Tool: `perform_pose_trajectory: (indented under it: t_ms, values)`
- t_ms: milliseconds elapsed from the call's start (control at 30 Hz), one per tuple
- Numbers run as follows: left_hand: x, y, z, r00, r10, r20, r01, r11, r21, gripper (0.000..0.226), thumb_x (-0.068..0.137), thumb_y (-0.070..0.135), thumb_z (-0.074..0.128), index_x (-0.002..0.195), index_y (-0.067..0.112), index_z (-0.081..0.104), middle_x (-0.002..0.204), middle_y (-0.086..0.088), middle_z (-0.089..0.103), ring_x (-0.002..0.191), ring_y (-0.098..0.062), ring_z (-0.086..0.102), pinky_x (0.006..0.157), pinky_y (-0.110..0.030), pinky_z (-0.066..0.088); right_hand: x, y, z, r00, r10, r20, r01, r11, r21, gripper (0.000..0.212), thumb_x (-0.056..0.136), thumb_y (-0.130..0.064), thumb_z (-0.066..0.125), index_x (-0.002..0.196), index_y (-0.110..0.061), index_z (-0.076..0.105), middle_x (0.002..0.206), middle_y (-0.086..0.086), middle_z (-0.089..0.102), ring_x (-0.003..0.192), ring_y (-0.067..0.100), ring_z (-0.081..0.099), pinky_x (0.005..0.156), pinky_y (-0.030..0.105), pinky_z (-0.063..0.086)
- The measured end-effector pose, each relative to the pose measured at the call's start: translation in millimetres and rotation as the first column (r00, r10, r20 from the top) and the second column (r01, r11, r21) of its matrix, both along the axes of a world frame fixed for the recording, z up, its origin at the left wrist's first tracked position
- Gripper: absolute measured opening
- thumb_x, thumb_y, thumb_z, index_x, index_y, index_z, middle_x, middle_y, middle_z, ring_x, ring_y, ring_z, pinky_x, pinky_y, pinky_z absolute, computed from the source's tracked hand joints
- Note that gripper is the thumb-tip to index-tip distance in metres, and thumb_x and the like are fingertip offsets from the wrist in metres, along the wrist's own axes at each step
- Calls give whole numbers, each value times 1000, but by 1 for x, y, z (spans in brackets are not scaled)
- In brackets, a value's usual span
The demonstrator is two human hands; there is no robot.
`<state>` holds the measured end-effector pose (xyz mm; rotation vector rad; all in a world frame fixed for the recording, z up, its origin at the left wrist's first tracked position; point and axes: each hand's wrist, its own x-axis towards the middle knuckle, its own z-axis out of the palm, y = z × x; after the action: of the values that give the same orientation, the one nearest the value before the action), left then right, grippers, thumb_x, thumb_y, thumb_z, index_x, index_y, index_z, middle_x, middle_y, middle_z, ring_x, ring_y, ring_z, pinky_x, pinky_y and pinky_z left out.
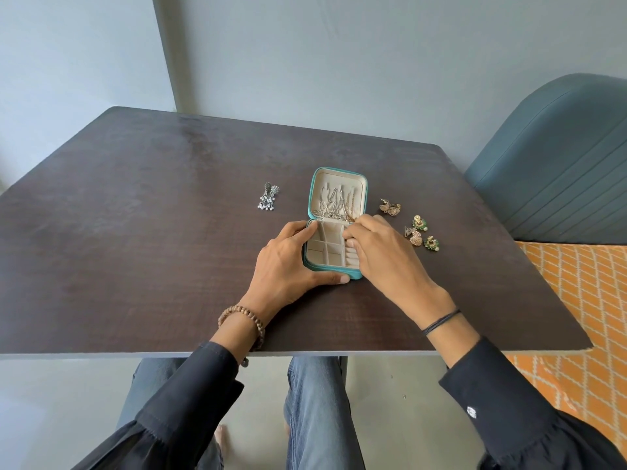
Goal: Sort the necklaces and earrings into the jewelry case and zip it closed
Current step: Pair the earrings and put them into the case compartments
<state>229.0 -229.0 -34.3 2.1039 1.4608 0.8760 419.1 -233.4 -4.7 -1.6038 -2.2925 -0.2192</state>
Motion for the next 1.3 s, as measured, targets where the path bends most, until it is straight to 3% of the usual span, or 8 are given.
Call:
perform_pose_trajectory:
  t_ms: [133,300,500,600,700,900,1100,1300]
  values:
    - [0,0,0,1000,0,4,0,1000,-8,109,62,71,81,152,22,43,147,12,47,128,-12,53,105,-32,43,3,0,8,998,39,-54,-39,999,10,12,99,-12,58,104,-14,68,103,-3,65,99,15,57,67,37,55]
    - [0,2,-1,1000,3,5,-3,1000,-26,110,61,74,80,152,26,43,148,14,46,129,-13,53,108,-35,44,34,25,17,938,-12,-347,26,999,37,15,96,-13,63,103,-16,76,92,-8,67,80,3,58,75,5,40]
    - [0,3,-3,1000,-2,10,2,1000,-26,110,60,75,80,152,27,43,148,15,45,128,-12,53,107,-37,45,87,75,25,908,-294,-299,267,955,-131,23,95,-2,60,109,-9,76,107,9,74,89,17,65,86,17,42]
    - [0,3,-4,1000,5,22,-5,1000,-20,109,59,74,81,151,28,45,147,16,46,128,-12,53,107,-37,45,99,87,23,914,-350,-204,285,914,-290,25,98,-7,59,116,-14,75,118,7,73,108,25,67,88,20,40]
    - [0,4,-4,1000,3,20,-3,1000,-16,109,59,74,81,151,28,45,147,16,46,128,-12,53,107,-36,45,98,91,22,926,-335,-177,250,891,-379,24,95,-13,66,115,-23,76,108,1,72,100,23,70,83,24,43]
    - [-1,4,-3,1000,-4,5,4,1000,-18,109,60,75,80,152,27,44,148,15,45,129,-13,53,108,-37,45,97,91,27,948,-251,-194,156,901,-405,13,88,-19,79,101,-22,79,97,-4,76,84,9,71,82,25,52]
    - [-1,3,-3,1000,-3,4,3,1000,-19,110,60,75,79,152,27,44,148,15,46,129,-12,52,109,-37,44,107,90,36,954,-229,-192,139,908,-396,9,94,-18,70,100,-15,76,82,-7,74,75,6,70,86,31,58]
    - [-1,3,-3,1000,2,7,-2,1000,-20,111,59,75,80,152,26,45,148,15,46,129,-13,53,108,-37,44,124,82,41,891,-306,-335,172,911,-374,15,97,-21,65,106,-20,77,93,-5,74,85,9,70,88,28,55]
